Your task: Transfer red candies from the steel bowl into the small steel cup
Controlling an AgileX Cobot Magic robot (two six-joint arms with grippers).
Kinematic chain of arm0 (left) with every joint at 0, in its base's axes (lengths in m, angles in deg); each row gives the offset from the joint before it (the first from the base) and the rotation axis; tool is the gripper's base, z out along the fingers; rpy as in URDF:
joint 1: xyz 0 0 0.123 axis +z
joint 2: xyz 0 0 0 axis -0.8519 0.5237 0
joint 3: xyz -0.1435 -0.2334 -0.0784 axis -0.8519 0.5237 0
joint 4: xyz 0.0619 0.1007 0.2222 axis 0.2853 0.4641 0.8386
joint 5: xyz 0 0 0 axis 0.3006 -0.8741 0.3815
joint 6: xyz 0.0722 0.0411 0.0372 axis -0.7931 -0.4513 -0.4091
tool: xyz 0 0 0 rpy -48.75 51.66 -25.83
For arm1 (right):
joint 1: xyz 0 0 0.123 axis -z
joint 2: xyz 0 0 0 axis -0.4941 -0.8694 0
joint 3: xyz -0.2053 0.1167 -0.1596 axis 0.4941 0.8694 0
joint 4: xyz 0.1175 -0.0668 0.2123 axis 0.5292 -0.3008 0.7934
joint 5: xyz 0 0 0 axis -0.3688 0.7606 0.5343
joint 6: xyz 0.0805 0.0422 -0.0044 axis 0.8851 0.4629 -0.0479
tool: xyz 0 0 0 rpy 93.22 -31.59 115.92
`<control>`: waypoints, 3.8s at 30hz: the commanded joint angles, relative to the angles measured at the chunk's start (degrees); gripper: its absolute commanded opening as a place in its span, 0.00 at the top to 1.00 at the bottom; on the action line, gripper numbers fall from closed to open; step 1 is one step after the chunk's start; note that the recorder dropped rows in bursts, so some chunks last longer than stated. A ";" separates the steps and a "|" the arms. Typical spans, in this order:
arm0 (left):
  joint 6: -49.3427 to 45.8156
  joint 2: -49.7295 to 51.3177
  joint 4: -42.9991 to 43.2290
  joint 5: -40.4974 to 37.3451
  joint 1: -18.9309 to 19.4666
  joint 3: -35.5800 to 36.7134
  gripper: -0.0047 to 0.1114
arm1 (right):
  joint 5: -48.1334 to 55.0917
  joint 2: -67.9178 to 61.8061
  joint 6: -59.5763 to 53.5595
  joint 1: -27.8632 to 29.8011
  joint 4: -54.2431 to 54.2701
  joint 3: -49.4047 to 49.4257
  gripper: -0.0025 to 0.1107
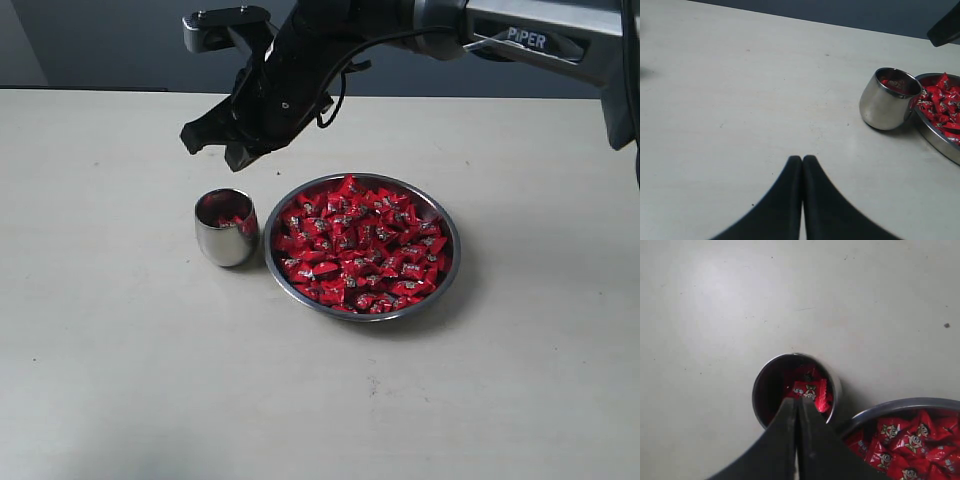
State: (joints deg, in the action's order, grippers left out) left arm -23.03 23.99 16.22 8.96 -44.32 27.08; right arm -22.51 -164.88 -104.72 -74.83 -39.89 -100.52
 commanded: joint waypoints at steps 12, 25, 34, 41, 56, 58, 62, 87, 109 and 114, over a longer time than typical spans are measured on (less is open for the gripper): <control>0.09 -0.22 -0.03 0.42 0.09 0.10 0.96 | -0.63 0.46 -0.22 0.08 -0.62 -0.26 0.99; 0.09 -0.22 -0.03 0.42 0.09 0.10 0.96 | -0.98 0.46 -0.22 0.08 -0.62 -0.26 0.99; 0.09 -0.22 -0.03 0.12 0.09 0.10 0.96 | -1.21 0.46 -0.22 0.08 -0.62 -0.26 0.99; 0.09 -0.22 -0.03 0.12 0.09 0.10 0.96 | -1.21 0.46 -0.22 0.08 -0.74 -0.26 0.99; 0.09 -0.22 -0.03 0.12 0.09 0.10 0.96 | -1.21 0.46 -0.22 0.08 -1.95 -0.26 0.99; 0.09 -0.22 -0.03 0.12 0.09 0.10 0.96 | -1.32 0.46 -0.22 0.08 -1.94 -0.26 0.99; 0.09 -0.22 -0.03 0.12 0.09 0.10 0.96 | -1.32 0.46 -0.22 0.08 -1.94 -0.26 0.99; 0.09 -0.22 -0.03 0.39 0.09 0.10 0.96 | 9.89 0.82 1.20 5.17 -1.15 1.13 0.99; 0.09 -0.22 -0.03 0.39 0.09 0.10 0.96 | -3.03 5.09 -4.46 8.92 3.02 19.90 0.58; 0.09 -0.22 -0.03 0.39 0.09 0.10 0.96 | -4.12 1.84 -4.46 8.92 4.25 18.46 0.56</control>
State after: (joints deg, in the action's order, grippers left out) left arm -23.03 23.99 16.22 8.96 -44.32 27.08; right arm -25.64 -161.43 -108.77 -66.14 -36.59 -81.06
